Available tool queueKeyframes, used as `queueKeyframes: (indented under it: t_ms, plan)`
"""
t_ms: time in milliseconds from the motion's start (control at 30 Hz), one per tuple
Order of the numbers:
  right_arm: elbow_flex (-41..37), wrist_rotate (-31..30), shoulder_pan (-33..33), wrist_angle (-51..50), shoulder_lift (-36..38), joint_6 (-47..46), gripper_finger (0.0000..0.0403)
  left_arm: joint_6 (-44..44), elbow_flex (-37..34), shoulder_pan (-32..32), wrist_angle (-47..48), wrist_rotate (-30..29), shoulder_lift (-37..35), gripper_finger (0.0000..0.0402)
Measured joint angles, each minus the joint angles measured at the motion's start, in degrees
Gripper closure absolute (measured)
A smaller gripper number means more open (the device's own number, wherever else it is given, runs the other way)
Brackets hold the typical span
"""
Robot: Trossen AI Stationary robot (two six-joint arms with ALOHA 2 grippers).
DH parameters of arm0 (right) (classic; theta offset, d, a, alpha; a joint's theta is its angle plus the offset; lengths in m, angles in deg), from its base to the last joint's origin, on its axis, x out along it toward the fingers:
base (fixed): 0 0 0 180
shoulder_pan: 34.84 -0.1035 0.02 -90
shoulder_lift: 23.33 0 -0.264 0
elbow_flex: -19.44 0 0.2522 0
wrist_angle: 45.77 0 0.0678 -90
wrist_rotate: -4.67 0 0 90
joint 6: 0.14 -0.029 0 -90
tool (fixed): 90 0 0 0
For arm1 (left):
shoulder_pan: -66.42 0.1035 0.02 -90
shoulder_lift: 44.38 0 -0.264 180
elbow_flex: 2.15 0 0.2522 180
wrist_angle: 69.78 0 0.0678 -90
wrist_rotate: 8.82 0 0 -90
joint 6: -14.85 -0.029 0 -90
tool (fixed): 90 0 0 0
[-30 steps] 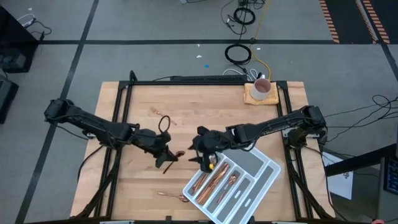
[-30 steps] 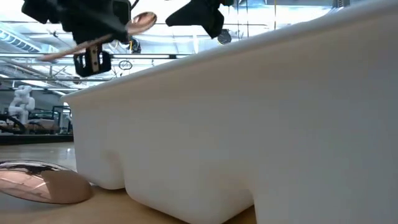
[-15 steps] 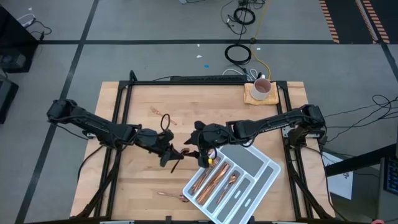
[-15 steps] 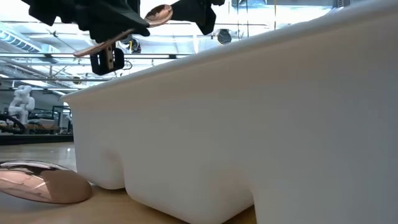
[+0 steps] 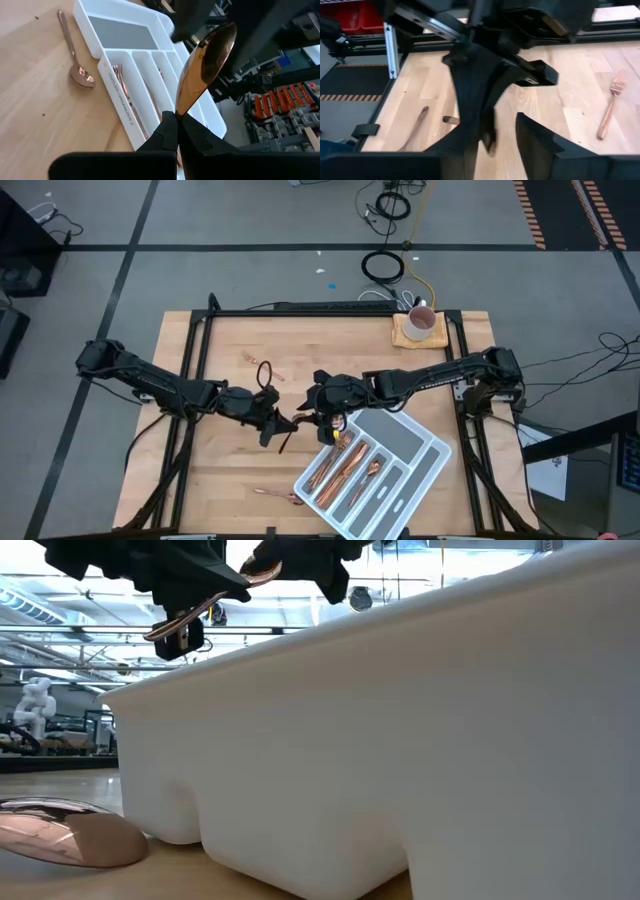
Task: Sort silverware
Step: Put the gold spoon into the silverware tray
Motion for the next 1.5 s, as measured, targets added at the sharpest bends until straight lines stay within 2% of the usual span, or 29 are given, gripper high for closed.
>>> queueKeyframes:
  t_ms: [67, 200, 367, 567, 700, 833, 900, 1000, 1167, 1267, 1367, 1500]
  plan:
    - [0.0, 0.0, 0.3, -0.3, 0.0, 0.0, 0.0311, 0.0, 0.0, 0.0, 0.0, -0.3, 0.0, 0.04]
    - [0.0, -0.2, 0.4, -1.0, 0.0, 0.4, 0.0387, -0.1, 0.0, 0.0, 0.0, -1.4, 0.0, 0.04]
    - [0.0, -0.4, 0.4, -1.1, 0.0, 1.3, 0.04, 0.1, 0.0, 0.0, -0.5, -2.9, 0.0, 0.0391]
    - [0.0, 0.2, 0.3, -3.2, 0.0, -0.1, 0.0402, -1.1, 0.0, 0.3, -1.4, 3.7, 0.0, 0.0311]
    - [-0.3, -2.1, 1.6, -14.0, 0.0, -3.7, 0.0402, -1.5, 0.0, 0.2, -1.4, 6.4, -0.2, 0.0248]
    - [-4.5, -2.7, 2.8, -21.9, 1.2, -10.9, 0.0402, -1.4, 0.0, 0.3, -0.6, 6.7, -0.2, 0.0203]
    - [-8.4, -1.8, 1.9, -20.5, 3.9, -15.3, 0.0403, -1.1, 0.0, 0.2, 0.1, 7.1, -0.3, 0.0193]
    - [-15.4, -3.1, -1.1, -14.6, 12.1, -23.2, 0.0403, -1.0, 0.0, 0.2, 1.4, 9.0, -0.7, 0.0189]
    - [-28.5, -13.9, -8.0, -7.2, 28.5, -40.3, 0.0403, -1.0, 0.1, 0.2, 2.3, 9.8, -1.6, 0.0188]
    - [-34.4, -18.2, -14.2, -6.7, 35.1, -52.8, 0.0403, -1.1, 0.1, 0.5, 2.5, 9.8, -1.7, 0.0188]
    - [-37.2, -19.7, -21.1, -6.2, 35.4, -62.1, 0.0403, -1.2, 0.1, 1.0, 4.0, 9.7, -1.7, 0.0188]
    - [-37.3, -20.7, -25.9, -4.1, 31.2, -67.5, 0.0403, -1.2, 0.1, 1.9, 5.5, 9.7, -1.7, 0.0188]
